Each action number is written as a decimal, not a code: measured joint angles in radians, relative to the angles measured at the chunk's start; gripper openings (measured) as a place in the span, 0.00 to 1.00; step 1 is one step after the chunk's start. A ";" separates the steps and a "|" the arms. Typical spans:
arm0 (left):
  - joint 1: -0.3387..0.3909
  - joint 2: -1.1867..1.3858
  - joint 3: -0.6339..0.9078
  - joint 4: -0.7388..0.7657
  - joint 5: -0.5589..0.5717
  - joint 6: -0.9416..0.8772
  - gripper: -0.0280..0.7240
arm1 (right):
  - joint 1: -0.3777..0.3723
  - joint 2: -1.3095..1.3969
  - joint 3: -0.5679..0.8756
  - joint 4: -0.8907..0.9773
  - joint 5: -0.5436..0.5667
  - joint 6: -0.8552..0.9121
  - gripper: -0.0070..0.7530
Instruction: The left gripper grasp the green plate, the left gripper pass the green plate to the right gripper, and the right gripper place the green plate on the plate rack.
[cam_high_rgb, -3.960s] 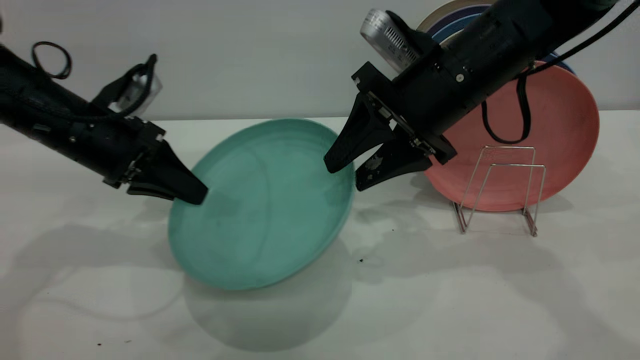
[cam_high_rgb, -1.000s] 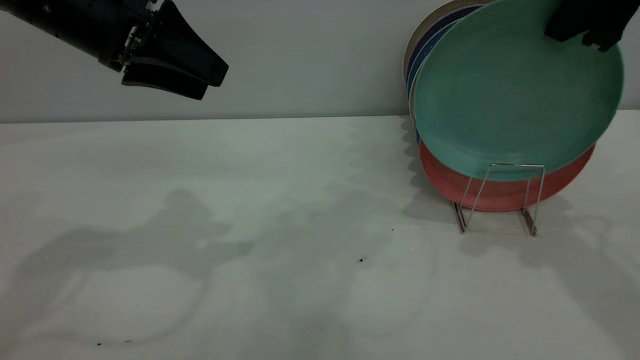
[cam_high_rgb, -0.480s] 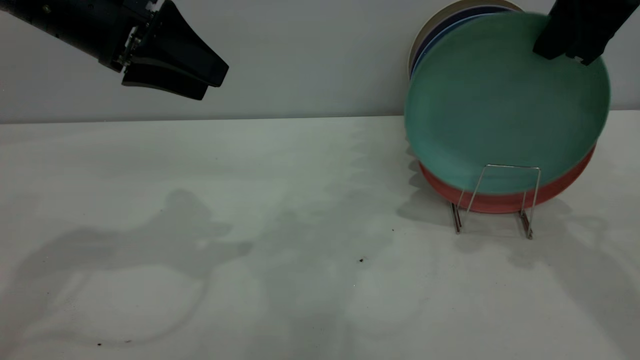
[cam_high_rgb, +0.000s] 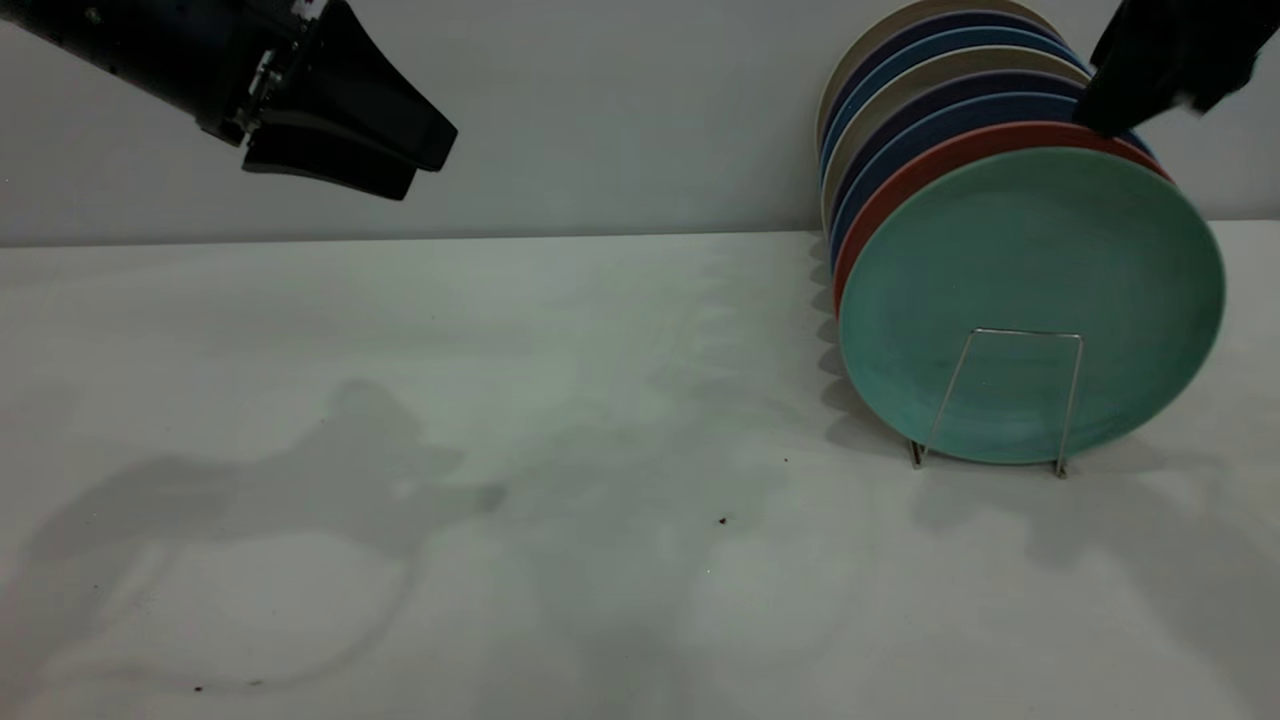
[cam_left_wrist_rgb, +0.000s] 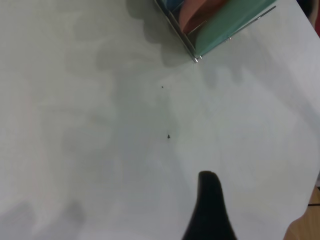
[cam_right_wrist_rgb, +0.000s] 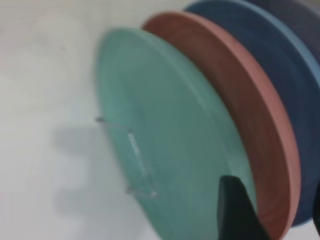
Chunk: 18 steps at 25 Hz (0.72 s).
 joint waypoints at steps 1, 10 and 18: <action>0.000 -0.009 0.000 0.001 0.009 -0.010 0.82 | 0.000 -0.025 0.000 0.022 0.041 0.002 0.52; 0.000 -0.315 0.000 0.156 0.155 -0.256 0.82 | 0.000 -0.305 0.000 0.147 0.529 0.449 0.52; 0.000 -0.697 0.000 0.617 0.230 -0.675 0.82 | 0.000 -0.528 0.063 0.042 0.681 0.838 0.52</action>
